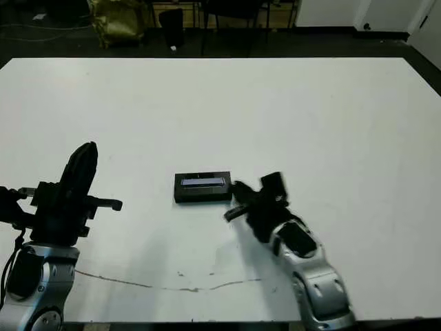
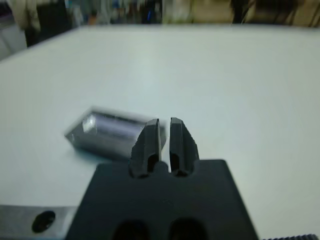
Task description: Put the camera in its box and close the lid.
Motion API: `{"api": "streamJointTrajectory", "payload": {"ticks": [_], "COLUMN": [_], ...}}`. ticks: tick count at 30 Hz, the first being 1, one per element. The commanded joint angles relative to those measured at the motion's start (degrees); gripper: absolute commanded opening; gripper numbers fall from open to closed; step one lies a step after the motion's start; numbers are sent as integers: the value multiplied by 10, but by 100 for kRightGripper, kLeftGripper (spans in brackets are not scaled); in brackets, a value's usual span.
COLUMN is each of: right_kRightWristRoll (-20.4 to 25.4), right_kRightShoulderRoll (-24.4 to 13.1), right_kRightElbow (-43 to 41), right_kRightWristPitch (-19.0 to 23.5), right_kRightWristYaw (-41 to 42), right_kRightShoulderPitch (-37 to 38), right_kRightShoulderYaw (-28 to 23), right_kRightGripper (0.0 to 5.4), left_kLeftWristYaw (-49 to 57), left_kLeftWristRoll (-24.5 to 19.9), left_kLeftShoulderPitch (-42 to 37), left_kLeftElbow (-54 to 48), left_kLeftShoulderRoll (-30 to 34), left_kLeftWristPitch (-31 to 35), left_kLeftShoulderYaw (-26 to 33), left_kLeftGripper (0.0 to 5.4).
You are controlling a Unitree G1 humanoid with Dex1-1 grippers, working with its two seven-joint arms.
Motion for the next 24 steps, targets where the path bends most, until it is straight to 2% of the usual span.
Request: {"api": "streamJointTrajectory", "payload": {"ticks": [1, 7, 12, 14, 16, 19, 22, 24], "right_kRightWristRoll": [29, 67, 43, 34, 29, -2, -30, -40], "right_kRightShoulderRoll": [-12, -10, 3, 13, 25, 24, 26, 26], "right_kRightElbow": [-71, -115, -89, -82, -56, -57, -28, -17], "right_kRightWristPitch": [-2, 28, 3, -26, -88, -109, -179, -200], "right_kRightWristYaw": [-10, -57, -90, -95, -84, -98, -93, -96], "right_kRightShoulderPitch": [24, 67, 115, 133, 148, 169, 178, 181], "right_kRightShoulderYaw": [-55, -140, -151, -148, -147, -133, -122, -115], "right_kRightGripper": [0, 0, 0, 0, 0, 0, 0, 0], "left_kLeftWristYaw": [0, -11, -25, -30, -29, -33, -30, -28], "left_kLeftWristRoll": [-1, -20, -29, -29, -22, -11, -3, -3], "left_kLeftShoulderPitch": [8, 19, 33, 36, 41, 47, 51, 53], "left_kLeftElbow": [12, 21, 36, 45, 54, 78, 96, 103], "left_kLeftShoulderRoll": [8, 7, 7, 5, 1, -3, -5, -6], "left_kLeftWristPitch": [4, 0, -15, -28, -41, -71, -87, -94], "left_kLeftShoulderYaw": [9, 23, 34, 37, 38, 38, 39, 41], "left_kLeftGripper": [5, 5, 5, 5, 5, 5, 5, 5]}}
